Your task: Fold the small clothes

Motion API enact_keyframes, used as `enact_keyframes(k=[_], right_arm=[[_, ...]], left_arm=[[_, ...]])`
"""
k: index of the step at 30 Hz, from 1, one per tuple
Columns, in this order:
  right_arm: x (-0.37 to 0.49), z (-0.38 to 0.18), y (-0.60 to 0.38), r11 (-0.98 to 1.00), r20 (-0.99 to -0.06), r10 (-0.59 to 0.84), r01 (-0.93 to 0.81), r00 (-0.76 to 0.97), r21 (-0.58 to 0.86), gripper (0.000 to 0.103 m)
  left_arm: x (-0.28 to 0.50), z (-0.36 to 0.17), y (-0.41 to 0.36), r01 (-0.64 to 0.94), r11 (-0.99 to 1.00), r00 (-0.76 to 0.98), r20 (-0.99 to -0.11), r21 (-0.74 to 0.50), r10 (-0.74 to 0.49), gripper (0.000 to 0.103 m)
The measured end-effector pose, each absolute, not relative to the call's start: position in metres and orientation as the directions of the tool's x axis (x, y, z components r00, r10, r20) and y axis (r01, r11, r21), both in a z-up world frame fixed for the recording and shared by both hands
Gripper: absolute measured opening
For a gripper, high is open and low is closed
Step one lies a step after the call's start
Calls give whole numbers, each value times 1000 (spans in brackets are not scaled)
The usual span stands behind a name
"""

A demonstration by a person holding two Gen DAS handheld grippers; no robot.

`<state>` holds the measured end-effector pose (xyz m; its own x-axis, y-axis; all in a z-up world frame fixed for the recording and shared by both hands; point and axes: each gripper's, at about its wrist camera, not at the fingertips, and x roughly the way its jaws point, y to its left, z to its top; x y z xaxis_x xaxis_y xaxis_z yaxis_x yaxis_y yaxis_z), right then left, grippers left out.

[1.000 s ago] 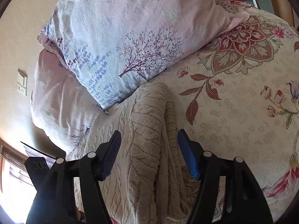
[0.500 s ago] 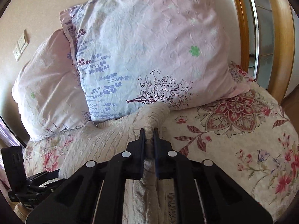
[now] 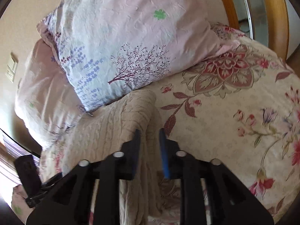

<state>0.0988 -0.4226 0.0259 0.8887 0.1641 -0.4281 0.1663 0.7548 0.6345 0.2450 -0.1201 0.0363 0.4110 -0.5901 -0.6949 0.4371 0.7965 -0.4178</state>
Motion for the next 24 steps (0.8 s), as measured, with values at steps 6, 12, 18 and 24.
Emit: enact_keyframes(k=[6,12,18,24], right_arm=[[60,12,-417,666,-348,287,75,892,742,58],[66,-1,-392,715,-430,329,76,841,695,19],[57,38,-381,825,-385,187,68,904,560,11],[61,38,-378,886,-461,78,150,884,438,11]], left_arm=[[242,38,-121,438,800,415,-698,-410,-584,85],[240,40,-122,429,806,415,-704,-408,-577,85],[237,45,-124,429,808,417,-705,-404,-574,85],[234,45,-122,432,797,408,-696,-423,-591,85]])
